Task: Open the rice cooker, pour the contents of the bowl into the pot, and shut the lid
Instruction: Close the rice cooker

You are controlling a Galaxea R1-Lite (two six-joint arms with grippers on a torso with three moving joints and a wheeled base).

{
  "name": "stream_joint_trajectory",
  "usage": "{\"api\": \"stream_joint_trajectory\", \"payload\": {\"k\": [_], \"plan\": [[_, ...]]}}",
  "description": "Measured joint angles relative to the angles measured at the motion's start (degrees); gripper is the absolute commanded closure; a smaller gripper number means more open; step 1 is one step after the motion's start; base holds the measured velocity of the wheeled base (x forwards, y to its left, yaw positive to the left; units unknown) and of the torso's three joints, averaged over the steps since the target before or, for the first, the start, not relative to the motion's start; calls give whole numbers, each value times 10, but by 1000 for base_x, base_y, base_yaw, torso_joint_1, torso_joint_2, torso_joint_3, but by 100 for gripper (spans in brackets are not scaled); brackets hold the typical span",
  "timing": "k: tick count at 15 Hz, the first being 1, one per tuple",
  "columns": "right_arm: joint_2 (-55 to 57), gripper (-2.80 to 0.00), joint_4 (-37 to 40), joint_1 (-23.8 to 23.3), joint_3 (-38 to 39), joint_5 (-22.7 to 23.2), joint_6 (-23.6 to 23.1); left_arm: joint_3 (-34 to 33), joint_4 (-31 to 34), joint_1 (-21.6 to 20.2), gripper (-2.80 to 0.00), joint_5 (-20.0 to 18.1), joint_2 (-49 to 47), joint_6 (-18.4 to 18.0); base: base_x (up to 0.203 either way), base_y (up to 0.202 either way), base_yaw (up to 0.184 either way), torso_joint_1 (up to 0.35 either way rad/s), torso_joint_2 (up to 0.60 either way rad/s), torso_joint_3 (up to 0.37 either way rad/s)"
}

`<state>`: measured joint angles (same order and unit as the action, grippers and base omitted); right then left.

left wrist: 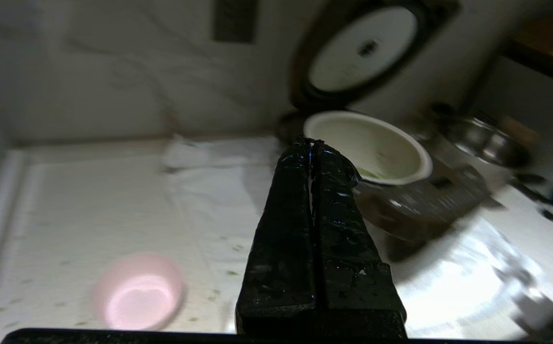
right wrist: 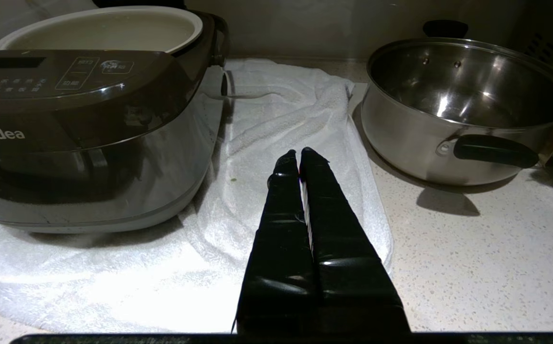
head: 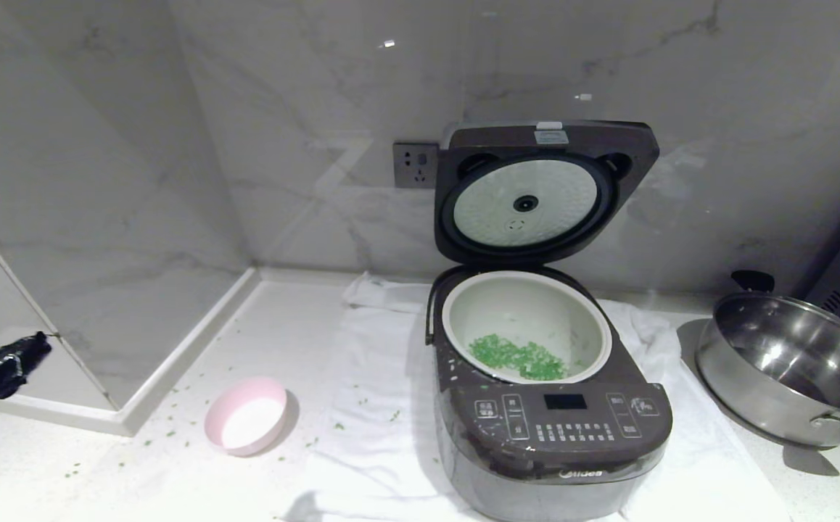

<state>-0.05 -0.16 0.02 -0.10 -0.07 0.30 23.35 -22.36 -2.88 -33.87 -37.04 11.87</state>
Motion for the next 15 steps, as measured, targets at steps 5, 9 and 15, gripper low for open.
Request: {"api": "stream_joint_trajectory", "payload": {"k": [5, 9, 15], "plan": [[0, 0, 0, 0, 0, 0, 0, 25, 87, -43, 0, 9, 115, -3, 0, 0, 0, 0, 0, 0], [0, 0, 0, 0, 0, 0, 0, 15, 143, 29, 0, 14, 171, -17, 0, 0, 0, 0, 0, 0], [0, 0, 0, 0, 0, 0, 0, -71, 229, 27, 0, 73, 301, -59, 0, 0, 0, 0, 0, 0]]}}
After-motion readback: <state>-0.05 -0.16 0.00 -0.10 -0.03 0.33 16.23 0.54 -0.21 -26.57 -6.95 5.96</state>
